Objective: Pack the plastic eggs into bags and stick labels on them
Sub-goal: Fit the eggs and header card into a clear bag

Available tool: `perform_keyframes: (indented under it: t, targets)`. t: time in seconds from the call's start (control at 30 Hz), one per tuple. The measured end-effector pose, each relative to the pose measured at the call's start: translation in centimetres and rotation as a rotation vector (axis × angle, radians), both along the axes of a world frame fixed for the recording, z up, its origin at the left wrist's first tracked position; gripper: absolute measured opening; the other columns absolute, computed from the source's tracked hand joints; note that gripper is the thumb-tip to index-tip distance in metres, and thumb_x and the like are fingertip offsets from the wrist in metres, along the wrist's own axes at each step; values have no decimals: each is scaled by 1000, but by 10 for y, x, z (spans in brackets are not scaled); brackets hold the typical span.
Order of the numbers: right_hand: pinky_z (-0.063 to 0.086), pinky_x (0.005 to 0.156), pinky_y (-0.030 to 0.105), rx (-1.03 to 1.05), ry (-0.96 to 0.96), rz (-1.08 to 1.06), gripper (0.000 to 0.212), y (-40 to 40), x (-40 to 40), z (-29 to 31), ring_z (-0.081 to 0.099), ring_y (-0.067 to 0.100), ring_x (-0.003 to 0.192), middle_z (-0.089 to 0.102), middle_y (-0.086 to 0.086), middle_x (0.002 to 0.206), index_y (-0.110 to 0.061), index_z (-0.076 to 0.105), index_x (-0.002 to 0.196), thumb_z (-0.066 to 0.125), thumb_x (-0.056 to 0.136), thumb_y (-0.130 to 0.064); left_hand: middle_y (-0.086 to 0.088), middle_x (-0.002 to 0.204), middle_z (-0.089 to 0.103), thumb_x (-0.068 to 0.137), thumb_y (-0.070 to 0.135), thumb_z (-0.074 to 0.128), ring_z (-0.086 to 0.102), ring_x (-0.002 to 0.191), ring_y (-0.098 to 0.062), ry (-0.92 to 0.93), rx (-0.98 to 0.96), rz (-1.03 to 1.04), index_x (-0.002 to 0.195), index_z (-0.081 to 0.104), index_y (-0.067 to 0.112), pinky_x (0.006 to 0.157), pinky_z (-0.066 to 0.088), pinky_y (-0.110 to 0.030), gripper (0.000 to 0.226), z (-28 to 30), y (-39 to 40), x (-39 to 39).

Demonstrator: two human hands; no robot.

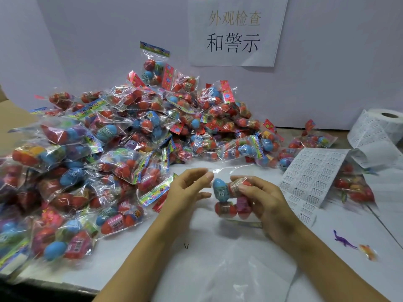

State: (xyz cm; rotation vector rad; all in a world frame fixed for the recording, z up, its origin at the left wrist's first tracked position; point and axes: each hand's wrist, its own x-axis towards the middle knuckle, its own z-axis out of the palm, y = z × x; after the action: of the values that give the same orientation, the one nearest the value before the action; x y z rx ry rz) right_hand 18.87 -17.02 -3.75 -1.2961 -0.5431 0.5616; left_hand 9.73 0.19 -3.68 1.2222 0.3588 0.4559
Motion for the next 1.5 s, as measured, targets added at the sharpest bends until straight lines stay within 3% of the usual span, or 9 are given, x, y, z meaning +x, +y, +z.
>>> perform_keyframes:
  t: [0.17, 0.33, 0.4, 0.77, 1.0, 1.13, 1.3, 1.4, 1.5]
  targets:
    - [53, 89, 65, -69, 33, 37, 31, 1, 2, -2, 67, 46, 103, 73, 22, 106, -14, 77, 105, 67, 79, -27, -5, 85, 74, 77, 37, 78, 69, 81, -16, 56, -16, -174, 82, 82, 12, 70, 57, -31, 25, 2, -3, -2]
    - [58, 74, 32, -137, -38, 7, 33, -1, -2, 3, 73, 23, 98, 75, 10, 101, -19, 77, 103, 72, 83, -45, -3, 83, 74, 75, 37, 77, 68, 80, -14, 52, 44, -154, 82, 83, 13, 65, 55, -28, 25, 3, -3, -3]
    - [57, 69, 28, -140, -50, -20, 31, 0, -3, 3, 73, 18, 89, 76, 7, 93, -20, 78, 98, 79, 81, -46, -5, 85, 74, 75, 40, 78, 68, 82, -17, 48, 77, -156, 85, 83, 13, 67, 55, -30, 29, 2, -5, -4]
    - [57, 64, 27, -106, -13, -63, 33, -1, -1, 5, 75, 21, 79, 76, 13, 86, -13, 81, 87, 84, 67, -39, -12, 95, 77, 77, 32, 84, 70, 91, -22, 36, 82, -244, 93, 82, 8, 79, 54, -33, 29, 6, -8, -7]
    - [58, 63, 30, -64, 52, -65, 30, 4, -4, 14, 72, 21, 82, 76, 18, 94, -10, 82, 89, 77, 71, -33, -3, 89, 76, 77, 27, 70, 69, 84, -11, 14, -87, -194, 82, 83, 12, 73, 53, -25, 20, 9, -5, -2]
    - [59, 64, 30, -38, 60, -41, 31, 6, -7, 19, 72, 21, 85, 77, 16, 97, -13, 83, 91, 71, 74, -36, -5, 89, 74, 84, 28, 65, 64, 92, -19, 2, -145, -193, 86, 82, 9, 84, 48, -33, 25, 8, -3, 0]
    - [59, 65, 31, -19, 89, 5, 31, 7, -7, 20, 73, 19, 87, 77, 14, 99, -14, 83, 92, 64, 80, -36, -10, 93, 73, 87, 32, 62, 67, 88, -21, 1, -160, -207, 92, 82, 8, 80, 51, -34, 31, 7, -1, 0]
    - [58, 63, 28, -22, 98, 11, 32, 6, -6, 19, 73, 17, 88, 77, 13, 99, -13, 83, 92, 61, 83, -35, -8, 94, 73, 87, 34, 62, 64, 91, -21, 0, -125, -189, 94, 81, 8, 81, 48, -34, 33, 7, 0, 0]
    - [57, 66, 26, -40, 67, -14, 33, 3, -3, 17, 72, 17, 91, 77, 11, 102, -14, 83, 93, 59, 83, -36, 3, 86, 69, 87, 42, 62, 54, 85, -17, 21, 53, -144, 93, 83, 18, 75, 39, -29, 33, 6, -1, -2]
